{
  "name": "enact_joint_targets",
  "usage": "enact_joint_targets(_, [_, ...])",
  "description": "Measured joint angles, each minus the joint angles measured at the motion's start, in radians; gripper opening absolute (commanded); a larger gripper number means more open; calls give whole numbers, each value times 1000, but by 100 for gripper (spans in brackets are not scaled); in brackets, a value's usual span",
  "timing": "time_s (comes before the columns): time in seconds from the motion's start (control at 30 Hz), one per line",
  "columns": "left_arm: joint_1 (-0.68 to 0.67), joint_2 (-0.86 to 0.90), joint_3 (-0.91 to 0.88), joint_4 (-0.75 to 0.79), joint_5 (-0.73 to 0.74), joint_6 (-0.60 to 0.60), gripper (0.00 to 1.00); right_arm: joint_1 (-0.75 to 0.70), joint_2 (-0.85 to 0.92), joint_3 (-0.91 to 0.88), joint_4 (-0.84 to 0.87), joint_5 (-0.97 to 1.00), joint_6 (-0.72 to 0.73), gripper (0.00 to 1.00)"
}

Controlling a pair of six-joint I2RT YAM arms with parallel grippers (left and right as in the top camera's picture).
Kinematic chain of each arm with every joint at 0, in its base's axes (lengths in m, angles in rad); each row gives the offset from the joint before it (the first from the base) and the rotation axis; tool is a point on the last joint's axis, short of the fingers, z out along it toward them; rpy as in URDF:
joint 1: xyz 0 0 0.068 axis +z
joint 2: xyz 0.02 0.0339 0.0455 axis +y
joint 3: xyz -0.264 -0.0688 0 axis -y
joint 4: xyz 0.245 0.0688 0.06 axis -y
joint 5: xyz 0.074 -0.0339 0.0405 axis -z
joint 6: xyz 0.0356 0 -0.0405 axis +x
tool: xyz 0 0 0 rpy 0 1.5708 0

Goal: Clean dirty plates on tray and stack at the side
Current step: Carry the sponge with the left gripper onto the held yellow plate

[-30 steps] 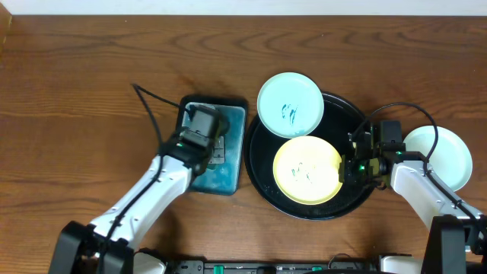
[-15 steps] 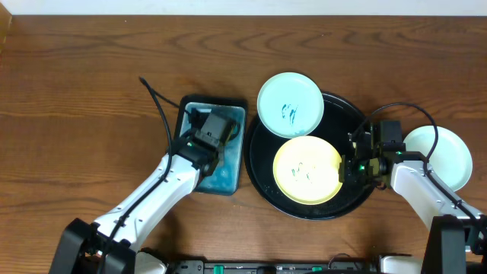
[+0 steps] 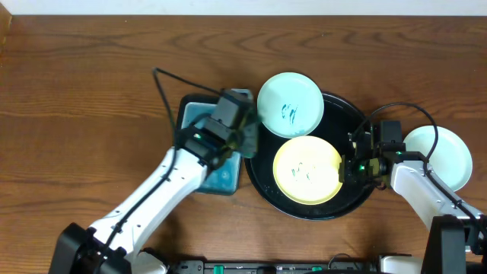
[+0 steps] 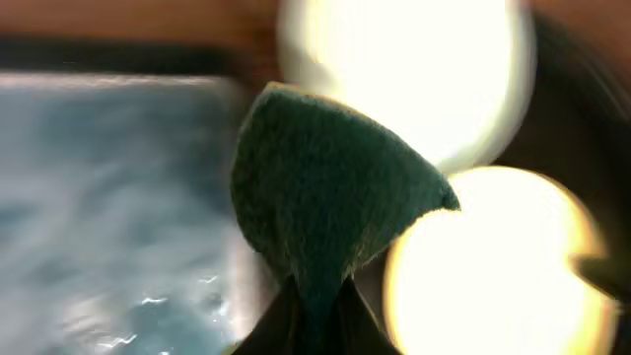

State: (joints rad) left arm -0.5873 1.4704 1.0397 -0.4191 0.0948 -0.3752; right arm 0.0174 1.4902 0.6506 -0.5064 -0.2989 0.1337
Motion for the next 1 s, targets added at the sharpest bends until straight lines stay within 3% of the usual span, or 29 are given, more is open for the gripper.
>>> enact_joint_targets(0.57, [-297,343,3,350,174,-71,7,0,0,0,0,0,0,1])
enact_joint_targets(0.73, [-327,392,3,354,157,-74,7,0,0,0,0,0,0,2])
enact_joint_targets(1.0, [-311,395,39,235,5,-98,7,0,0,-2,-2,-2,0,1])
